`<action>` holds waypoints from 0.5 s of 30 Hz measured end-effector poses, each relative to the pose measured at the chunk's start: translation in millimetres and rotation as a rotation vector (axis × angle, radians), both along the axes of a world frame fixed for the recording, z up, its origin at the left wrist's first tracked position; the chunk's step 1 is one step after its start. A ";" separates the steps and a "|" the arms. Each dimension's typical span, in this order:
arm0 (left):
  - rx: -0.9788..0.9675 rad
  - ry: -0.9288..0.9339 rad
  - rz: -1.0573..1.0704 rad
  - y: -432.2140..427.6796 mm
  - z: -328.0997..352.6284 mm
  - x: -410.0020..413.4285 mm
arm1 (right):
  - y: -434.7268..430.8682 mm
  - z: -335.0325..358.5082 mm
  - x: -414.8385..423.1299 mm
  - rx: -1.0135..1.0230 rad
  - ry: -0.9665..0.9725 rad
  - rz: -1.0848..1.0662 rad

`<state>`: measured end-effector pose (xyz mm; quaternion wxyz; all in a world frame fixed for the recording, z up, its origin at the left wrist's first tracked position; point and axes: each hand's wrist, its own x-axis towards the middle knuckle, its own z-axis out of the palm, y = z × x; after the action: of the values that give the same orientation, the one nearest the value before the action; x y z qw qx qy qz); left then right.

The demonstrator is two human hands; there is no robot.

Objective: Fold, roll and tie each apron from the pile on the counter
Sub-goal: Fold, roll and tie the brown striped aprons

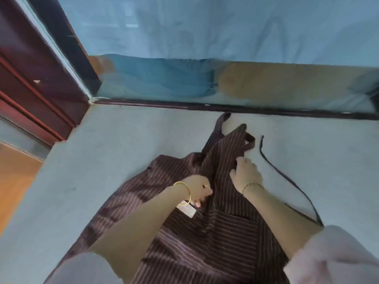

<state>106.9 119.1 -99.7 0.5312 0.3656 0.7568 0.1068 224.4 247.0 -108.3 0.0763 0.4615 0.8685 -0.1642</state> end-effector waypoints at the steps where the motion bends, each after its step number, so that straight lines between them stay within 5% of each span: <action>1: 0.089 0.184 0.015 4.4 1.2 -7.5 | 0.6 -2.7 -2.3 -0.032 0.015 -0.002; 3: 0.235 0.585 0.003 7.8 -1.1 -27.0 | -2.5 -7.8 -4.4 -0.095 0.017 -0.016; 5: 0.259 0.761 -0.016 9.5 -5.3 -43.3 | -6.9 -15.6 -1.0 -0.139 -0.001 -0.021; 15: 0.081 0.596 0.037 47.3 -24.0 -51.8 | 5.4 -16.2 17.8 -0.100 0.097 -0.276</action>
<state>55.1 166.4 -123.6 0.2685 0.3879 0.8810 0.0345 242.2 252.4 -124.5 0.0338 0.5635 0.7903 -0.2385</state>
